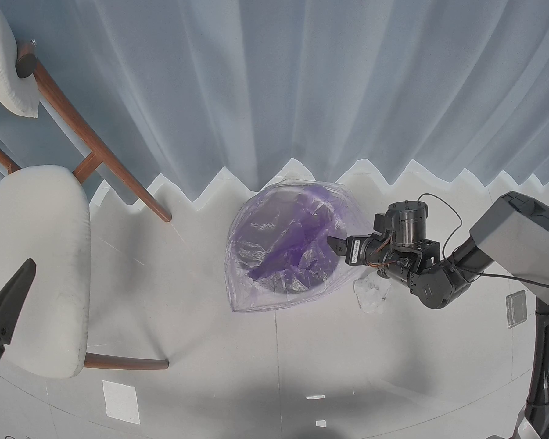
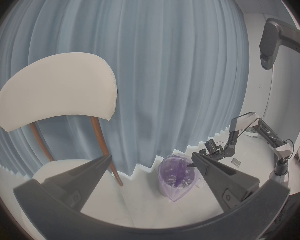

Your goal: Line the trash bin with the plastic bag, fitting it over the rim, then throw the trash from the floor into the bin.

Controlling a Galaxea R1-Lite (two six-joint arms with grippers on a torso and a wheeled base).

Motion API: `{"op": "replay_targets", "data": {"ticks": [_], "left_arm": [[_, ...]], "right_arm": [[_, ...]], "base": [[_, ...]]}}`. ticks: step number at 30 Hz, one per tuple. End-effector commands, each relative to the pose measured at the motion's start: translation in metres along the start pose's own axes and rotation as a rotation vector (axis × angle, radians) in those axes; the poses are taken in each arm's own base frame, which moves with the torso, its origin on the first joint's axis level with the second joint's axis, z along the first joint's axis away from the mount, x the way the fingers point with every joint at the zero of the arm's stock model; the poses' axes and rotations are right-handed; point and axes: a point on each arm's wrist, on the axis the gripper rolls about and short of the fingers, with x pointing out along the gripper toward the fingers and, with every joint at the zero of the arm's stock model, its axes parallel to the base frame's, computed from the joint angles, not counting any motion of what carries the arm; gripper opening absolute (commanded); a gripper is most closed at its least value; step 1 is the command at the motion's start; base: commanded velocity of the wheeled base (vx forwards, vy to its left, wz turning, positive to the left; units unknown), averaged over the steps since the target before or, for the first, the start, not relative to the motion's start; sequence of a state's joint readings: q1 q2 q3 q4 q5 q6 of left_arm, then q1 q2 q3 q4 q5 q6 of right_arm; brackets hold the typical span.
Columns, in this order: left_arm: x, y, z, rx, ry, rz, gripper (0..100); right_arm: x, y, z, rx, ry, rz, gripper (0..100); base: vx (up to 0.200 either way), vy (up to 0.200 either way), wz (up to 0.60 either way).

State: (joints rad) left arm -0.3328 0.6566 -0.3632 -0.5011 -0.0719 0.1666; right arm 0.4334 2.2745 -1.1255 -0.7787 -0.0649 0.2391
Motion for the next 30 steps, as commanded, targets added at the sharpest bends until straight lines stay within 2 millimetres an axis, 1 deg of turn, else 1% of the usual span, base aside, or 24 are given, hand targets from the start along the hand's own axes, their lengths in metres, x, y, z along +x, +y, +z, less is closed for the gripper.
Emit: {"op": "replay_targets", "data": {"ticks": [1, 3, 4, 8, 10, 13, 14, 17, 21, 24, 26, 27, 29, 30], "left_arm": [[0.002, 0.001, 0.002, 0.008, -0.002, 0.003, 100], [0.002, 0.001, 0.002, 0.008, -0.001, 0.008, 100], [0.002, 0.001, 0.003, 0.008, -0.003, 0.014, 100], [0.001, 0.001, 0.003, 0.009, -0.006, 0.018, 100], [0.001, 0.001, 0.003, 0.009, -0.008, 0.020, 100], [0.000, 0.001, 0.003, 0.009, -0.008, 0.031, 100], [0.000, 0.001, 0.003, 0.009, -0.008, 0.031, 100], [0.000, 0.001, 0.004, 0.009, -0.009, 0.026, 100], [0.002, 0.001, 0.005, 0.005, -0.010, 0.010, 100], [0.008, 0.000, 0.006, -0.009, 0.002, -0.017, 100], [0.014, -0.001, 0.009, -0.019, 0.000, -0.052, 100], [0.017, -0.002, 0.011, -0.025, -0.002, -0.073, 100], [0.032, -0.008, 0.022, -0.076, -0.007, -0.154, 100], [0.037, -0.009, 0.024, -0.094, -0.004, -0.171, 100]], "right_arm": [[0.017, 0.000, -0.013, -0.005, 0.048, -0.014, 100], [0.022, -0.001, -0.018, -0.006, 0.059, -0.021, 100], [0.028, -0.002, -0.021, -0.006, 0.059, -0.034, 100], [0.038, -0.001, -0.025, -0.007, 0.055, -0.038, 100], [0.038, -0.001, -0.024, -0.007, 0.050, -0.037, 100], [0.042, 0.002, -0.027, -0.007, 0.053, -0.032, 100], [0.042, 0.002, -0.027, -0.007, 0.053, -0.032, 0], [0.035, 0.004, -0.020, -0.001, 0.037, -0.026, 0], [0.016, 0.008, 0.006, 0.005, -0.013, -0.012, 0], [-0.014, 0.013, 0.030, 0.006, -0.053, 0.025, 0], [-0.038, 0.019, 0.040, -0.005, -0.062, 0.065, 0], [-0.050, 0.024, 0.043, -0.009, -0.064, 0.091, 0], [-0.087, 0.036, 0.048, -0.021, -0.067, 0.138, 0], [-0.096, 0.037, 0.049, -0.023, -0.067, 0.144, 0]], "base": [[0.000, 0.000, 0.00], [0.000, 0.000, 0.00], [0.000, 0.000, 0.00], [0.000, 0.000, 0.00], [0.000, 0.000, 0.00], [0.000, 0.000, 0.00], [0.000, 0.000, 0.00], [0.000, 0.000, 0.00], [0.000, 0.000, 0.00], [0.000, 0.000, 0.00], [0.000, 0.000, 0.00], [0.000, 0.000, 0.00], [0.000, 0.000, 0.00], [0.000, 0.000, 0.00]]}}
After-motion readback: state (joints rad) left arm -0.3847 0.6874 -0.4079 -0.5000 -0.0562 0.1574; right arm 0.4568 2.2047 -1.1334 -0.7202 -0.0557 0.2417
